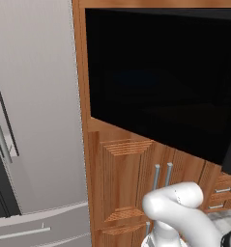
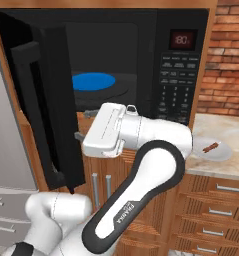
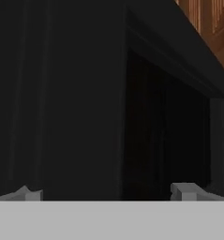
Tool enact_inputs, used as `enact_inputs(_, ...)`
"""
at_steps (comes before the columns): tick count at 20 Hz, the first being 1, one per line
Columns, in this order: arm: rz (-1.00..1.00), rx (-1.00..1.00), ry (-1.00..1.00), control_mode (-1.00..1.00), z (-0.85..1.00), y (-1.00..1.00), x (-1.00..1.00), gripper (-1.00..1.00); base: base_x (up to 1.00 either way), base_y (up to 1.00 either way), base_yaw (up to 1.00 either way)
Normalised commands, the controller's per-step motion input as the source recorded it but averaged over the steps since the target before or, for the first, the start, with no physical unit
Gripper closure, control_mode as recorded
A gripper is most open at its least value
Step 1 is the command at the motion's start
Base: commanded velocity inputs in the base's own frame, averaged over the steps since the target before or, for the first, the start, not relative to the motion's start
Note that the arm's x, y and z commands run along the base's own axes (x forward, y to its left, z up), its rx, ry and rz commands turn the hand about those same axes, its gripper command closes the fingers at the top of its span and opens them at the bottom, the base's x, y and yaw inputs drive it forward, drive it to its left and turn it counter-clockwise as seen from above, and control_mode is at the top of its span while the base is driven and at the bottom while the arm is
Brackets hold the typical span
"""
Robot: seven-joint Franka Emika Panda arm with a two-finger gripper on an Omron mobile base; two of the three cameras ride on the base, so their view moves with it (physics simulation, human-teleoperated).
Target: Pick the kebab skewer from the counter and place it in the microwave. Then turn on the microwave.
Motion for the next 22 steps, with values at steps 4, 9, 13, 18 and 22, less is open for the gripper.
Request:
enact_inputs(4, -0.01, -0.06, 0.0, -1.0, 0.0, 0.67, -0.1, -1.0, 0.0, 0.0, 0.0)
enact_inputs(9, -0.01, -0.06, 0.0, -1.0, 0.0, 0.68, -0.06, -1.0, 0.0, 0.0, 0.0)
enact_inputs(13, -0.01, -0.06, 0.0, -1.0, 0.0, 0.67, -0.06, -1.0, 0.0, 0.0, 0.0)
enact_inputs(18, 0.0, -0.03, 0.0, -1.0, 0.0, 0.6, -0.16, -1.0, 0.0, 0.0, 0.0)
enact_inputs(22, 0.0, -0.01, 0.0, -1.0, 0.0, 0.51, -0.32, -1.0, 0.0, 0.0, 0.0)
